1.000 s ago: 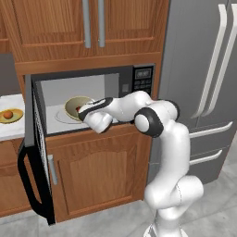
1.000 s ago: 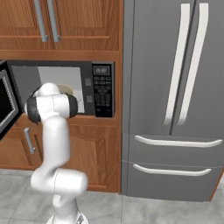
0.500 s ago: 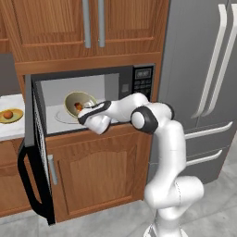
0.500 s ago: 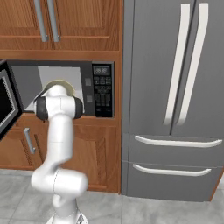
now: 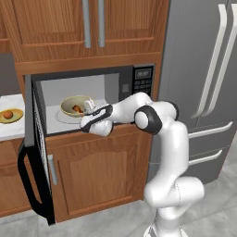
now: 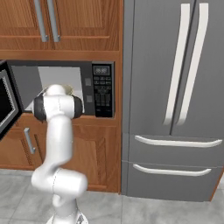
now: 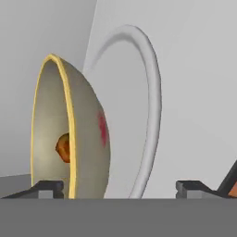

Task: Remove the tangerine from the bowl and place it on the small plate. Then place the bowl with only the chicken drumstick in the microwave, close the door, and press the start button to microwave the chicken drumstick.

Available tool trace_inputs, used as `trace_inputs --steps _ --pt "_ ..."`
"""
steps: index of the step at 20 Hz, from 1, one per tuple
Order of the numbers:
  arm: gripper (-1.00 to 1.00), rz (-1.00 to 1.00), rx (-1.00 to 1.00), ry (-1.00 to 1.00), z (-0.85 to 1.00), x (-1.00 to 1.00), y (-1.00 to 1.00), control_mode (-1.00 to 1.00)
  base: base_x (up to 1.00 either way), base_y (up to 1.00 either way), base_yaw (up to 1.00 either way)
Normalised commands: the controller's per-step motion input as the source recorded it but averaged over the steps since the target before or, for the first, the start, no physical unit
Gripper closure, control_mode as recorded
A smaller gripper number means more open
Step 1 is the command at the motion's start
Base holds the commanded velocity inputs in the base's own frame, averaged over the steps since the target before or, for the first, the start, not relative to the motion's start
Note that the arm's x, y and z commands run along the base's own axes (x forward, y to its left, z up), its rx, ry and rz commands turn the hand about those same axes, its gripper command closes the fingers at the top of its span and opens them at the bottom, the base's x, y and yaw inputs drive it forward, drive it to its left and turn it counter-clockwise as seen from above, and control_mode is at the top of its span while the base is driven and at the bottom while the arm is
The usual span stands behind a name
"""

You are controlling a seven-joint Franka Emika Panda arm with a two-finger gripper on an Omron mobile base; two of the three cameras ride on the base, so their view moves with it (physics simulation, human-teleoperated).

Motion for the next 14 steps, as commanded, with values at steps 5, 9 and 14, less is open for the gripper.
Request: trace_inputs --steps 5,9,14 --pt "-1.00 0.00 0.00 -0.07 0.71 -0.40 -0.15 -1.00 0.00 0.00 0.00" --pt "-1.00 -0.02 0.01 -0.01 0.48 -0.78 -0.32 -1.00 0.00 0.00 0.00" --pt "-1.00 -0.01 0.00 0.02 0.18 -0.50 -0.14 -1.00 0.00 0.00 0.00"
